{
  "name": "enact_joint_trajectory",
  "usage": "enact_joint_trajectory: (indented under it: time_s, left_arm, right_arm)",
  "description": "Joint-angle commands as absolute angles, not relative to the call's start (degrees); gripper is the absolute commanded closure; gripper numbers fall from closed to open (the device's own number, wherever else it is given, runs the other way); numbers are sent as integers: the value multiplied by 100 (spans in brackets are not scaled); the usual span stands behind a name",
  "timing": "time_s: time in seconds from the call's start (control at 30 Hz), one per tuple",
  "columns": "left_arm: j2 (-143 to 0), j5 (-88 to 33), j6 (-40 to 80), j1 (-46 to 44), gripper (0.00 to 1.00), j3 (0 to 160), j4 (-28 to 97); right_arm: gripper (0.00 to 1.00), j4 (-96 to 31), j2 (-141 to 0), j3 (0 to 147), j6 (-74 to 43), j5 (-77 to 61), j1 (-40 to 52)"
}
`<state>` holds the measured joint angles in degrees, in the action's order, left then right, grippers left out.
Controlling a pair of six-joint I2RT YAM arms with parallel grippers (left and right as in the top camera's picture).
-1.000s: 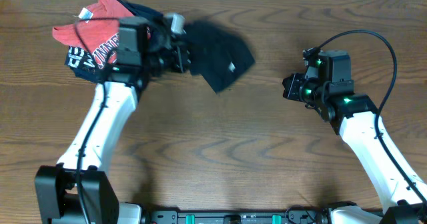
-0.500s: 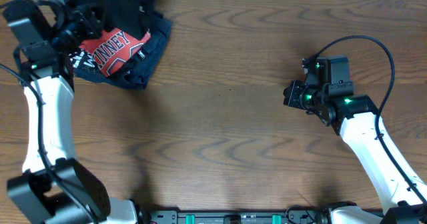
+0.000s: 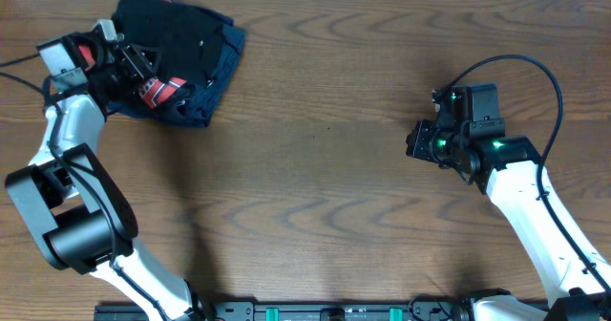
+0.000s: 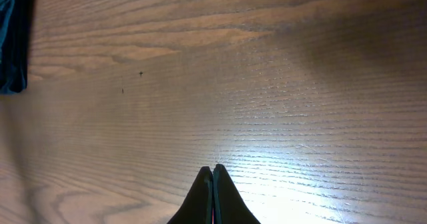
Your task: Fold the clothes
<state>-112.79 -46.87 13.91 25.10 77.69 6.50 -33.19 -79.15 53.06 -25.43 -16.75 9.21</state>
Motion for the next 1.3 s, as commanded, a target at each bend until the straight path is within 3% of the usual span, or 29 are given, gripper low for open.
enact_joint_trajectory:
  time_s: [0.0,0.27,0.5,0.67,0.77,0.83,0.87,0.9,0.93,0.97,1.27]
  left_arm:
    - [-11096,-4567,1417,2779,2,7900,1068]
    - [-9564,-4589,1334,3284,2,7900,2432]
    - [-7767,-4584,541,2950,2,7900,3494]
    - [-6849,-4574,-593,2023,28,7900,4571]
    - [-6403,-3645,-1177,1186,30,7900,5413]
    - [-6156,-2545,-1188,541,30,7900,5852]
    - [-6064,-2167,-1168,257,26,7900,5988]
    - [-5988,-1874,-1164,-5,2,7900,6086]
    - [-5920,-1605,-1149,-270,2,7900,6176]
    - [-5876,-1422,-1146,-489,2,7900,6261]
    - [-6001,-1662,-1155,-908,2,7898,6062]
  right_arm:
    - [99,-3326,-7848,5315,-2609,-1695,895]
    - [98,-3306,-7846,5315,-2209,-1693,895]
    - [96,-3190,-7693,5356,-1763,-1693,895]
    - [90,-3179,-7308,5601,-952,-1435,834]
    - [87,-3267,-6956,5916,-867,-1444,768]
    - [79,-3301,-6670,6075,-869,-1472,768]
    - [69,-3299,-6530,6125,-869,-1535,768]
    - [58,-3297,-6386,6156,-869,-1588,768]
    - [44,-3297,-6217,6176,-871,-1614,768]
    - [1,-3299,-6055,6176,-871,-1638,768]
    - [1,-3474,-5264,6176,-873,-1656,768]
